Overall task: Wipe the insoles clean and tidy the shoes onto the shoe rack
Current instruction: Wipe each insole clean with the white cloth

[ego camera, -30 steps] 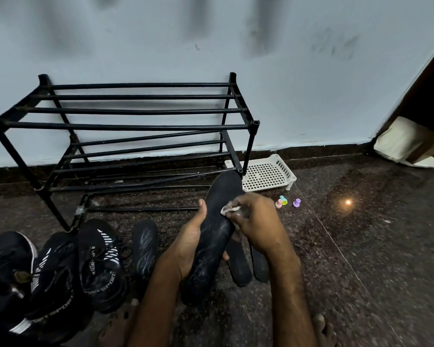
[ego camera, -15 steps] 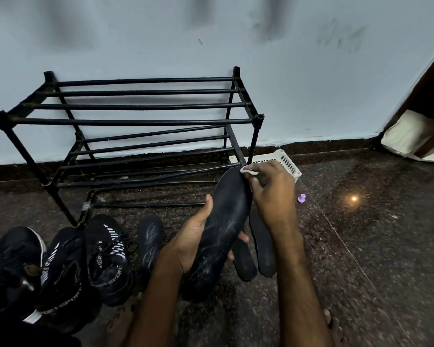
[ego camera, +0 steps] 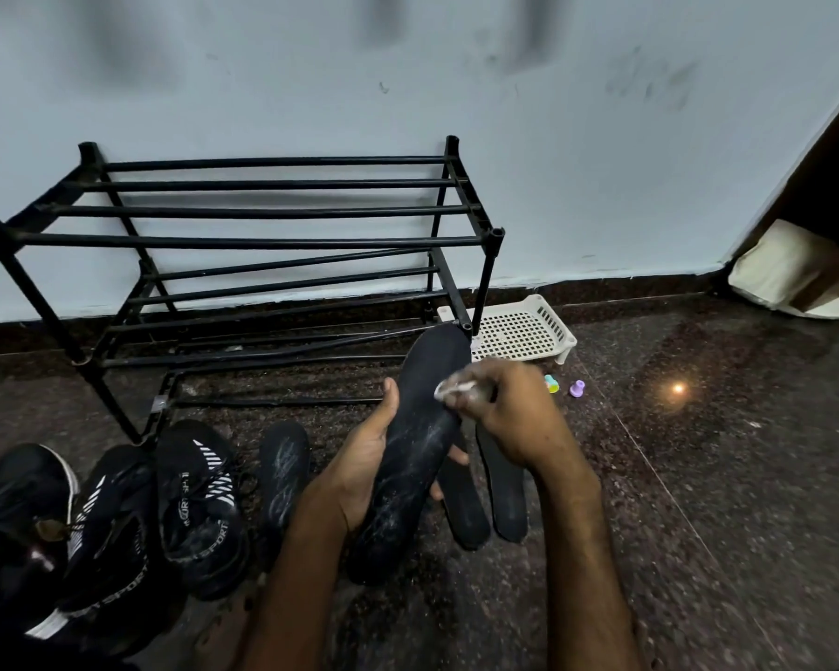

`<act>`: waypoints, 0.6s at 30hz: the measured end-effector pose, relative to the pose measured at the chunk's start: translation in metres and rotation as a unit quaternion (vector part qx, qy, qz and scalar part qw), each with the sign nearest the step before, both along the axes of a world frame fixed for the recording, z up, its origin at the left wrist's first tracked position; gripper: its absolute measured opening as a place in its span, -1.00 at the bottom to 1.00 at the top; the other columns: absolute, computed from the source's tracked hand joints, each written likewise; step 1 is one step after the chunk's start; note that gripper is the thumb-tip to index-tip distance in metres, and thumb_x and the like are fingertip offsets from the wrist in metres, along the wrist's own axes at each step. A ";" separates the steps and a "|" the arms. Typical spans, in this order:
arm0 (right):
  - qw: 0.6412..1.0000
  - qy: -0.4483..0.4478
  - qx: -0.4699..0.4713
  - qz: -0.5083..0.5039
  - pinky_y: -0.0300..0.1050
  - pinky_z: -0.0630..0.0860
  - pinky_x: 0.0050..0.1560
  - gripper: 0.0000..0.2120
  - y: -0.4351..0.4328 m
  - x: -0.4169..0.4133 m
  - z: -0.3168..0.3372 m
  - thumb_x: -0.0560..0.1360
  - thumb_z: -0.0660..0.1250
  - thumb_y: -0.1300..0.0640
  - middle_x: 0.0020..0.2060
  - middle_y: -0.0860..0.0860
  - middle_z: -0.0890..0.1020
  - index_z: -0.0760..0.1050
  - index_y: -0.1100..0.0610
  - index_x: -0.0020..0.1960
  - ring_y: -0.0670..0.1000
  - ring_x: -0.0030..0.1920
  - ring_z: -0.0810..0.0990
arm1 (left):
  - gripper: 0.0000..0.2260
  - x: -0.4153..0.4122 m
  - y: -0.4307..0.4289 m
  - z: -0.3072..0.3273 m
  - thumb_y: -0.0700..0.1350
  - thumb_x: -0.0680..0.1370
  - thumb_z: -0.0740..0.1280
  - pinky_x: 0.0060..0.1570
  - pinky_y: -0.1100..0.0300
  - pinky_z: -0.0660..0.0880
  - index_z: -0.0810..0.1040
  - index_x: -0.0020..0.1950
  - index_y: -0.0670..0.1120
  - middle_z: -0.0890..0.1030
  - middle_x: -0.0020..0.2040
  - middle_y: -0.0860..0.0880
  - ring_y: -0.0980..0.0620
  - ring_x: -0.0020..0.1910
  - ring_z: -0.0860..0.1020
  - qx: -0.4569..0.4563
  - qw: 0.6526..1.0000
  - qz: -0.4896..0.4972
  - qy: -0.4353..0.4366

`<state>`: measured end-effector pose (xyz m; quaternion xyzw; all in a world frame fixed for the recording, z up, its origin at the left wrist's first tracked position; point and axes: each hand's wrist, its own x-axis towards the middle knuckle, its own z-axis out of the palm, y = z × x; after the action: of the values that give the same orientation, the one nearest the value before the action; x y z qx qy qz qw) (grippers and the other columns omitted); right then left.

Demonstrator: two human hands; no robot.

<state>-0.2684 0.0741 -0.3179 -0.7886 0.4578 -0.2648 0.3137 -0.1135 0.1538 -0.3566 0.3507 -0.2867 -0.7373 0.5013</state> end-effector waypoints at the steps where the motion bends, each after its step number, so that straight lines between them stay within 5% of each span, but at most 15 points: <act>1: 0.999 0.020 0.027 0.027 -0.46 0.42 -0.22 -0.92 0.004 -0.002 -0.001 0.41 0.53 0.16 -0.17 -0.11 0.69 0.71 0.02 -0.11 -0.23 -0.20 0.60 | -0.32 0.000 -0.001 0.000 0.28 0.62 -0.08 -0.40 0.06 0.56 0.62 0.20 -0.19 0.61 -0.06 -0.38 -0.20 -0.23 0.62 -0.004 1.000 0.011 0.001; 4: 0.998 -0.002 -0.051 -0.033 -0.48 0.42 -0.16 -0.89 -0.002 -0.001 -0.007 0.42 0.52 0.20 -0.14 -0.09 0.68 0.71 0.06 -0.06 -0.20 -0.19 0.59 | -0.32 0.002 -0.002 -0.001 0.27 0.63 -0.08 -0.39 0.05 0.57 0.57 0.26 -0.22 0.60 -0.05 -0.38 -0.20 -0.19 0.64 -0.003 1.000 0.009 0.006; 7: 0.978 -0.033 -0.156 -0.131 -0.30 0.49 -0.04 -0.84 -0.015 0.005 -0.007 0.42 0.50 0.26 -0.11 -0.03 0.65 0.69 0.09 -0.02 -0.11 -0.17 0.56 | -0.30 0.003 0.000 -0.001 0.28 0.62 -0.09 -0.37 0.04 0.58 0.62 0.21 -0.20 0.60 -0.04 -0.39 -0.21 -0.19 0.63 0.001 1.000 -0.017 0.005; 13: 0.998 -0.011 -0.058 -0.002 -0.44 0.43 -0.15 -0.87 0.002 -0.003 -0.009 0.41 0.53 0.19 -0.12 -0.08 0.67 0.71 0.03 -0.05 -0.18 -0.16 0.59 | -0.31 0.001 -0.005 -0.006 0.29 0.61 -0.04 -0.39 0.04 0.57 0.58 0.27 -0.22 0.59 -0.03 -0.38 -0.23 -0.16 0.62 -0.009 0.999 0.008 0.043; 18: 0.974 -0.052 -0.148 -0.165 -0.42 0.52 -0.14 -0.82 -0.014 -0.002 -0.007 0.43 0.49 0.27 -0.08 -0.01 0.64 0.68 0.13 0.02 -0.18 -0.25 0.55 | -0.31 0.006 0.000 -0.008 0.29 0.63 -0.10 -0.35 0.02 0.58 0.59 0.27 -0.19 0.60 0.00 -0.38 -0.22 -0.13 0.63 -0.006 1.000 -0.014 0.014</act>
<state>-0.2699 0.0600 -0.3253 -0.7249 0.5206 -0.4185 0.1685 -0.1075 0.1540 -0.3650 0.3329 -0.2893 -0.7474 0.4969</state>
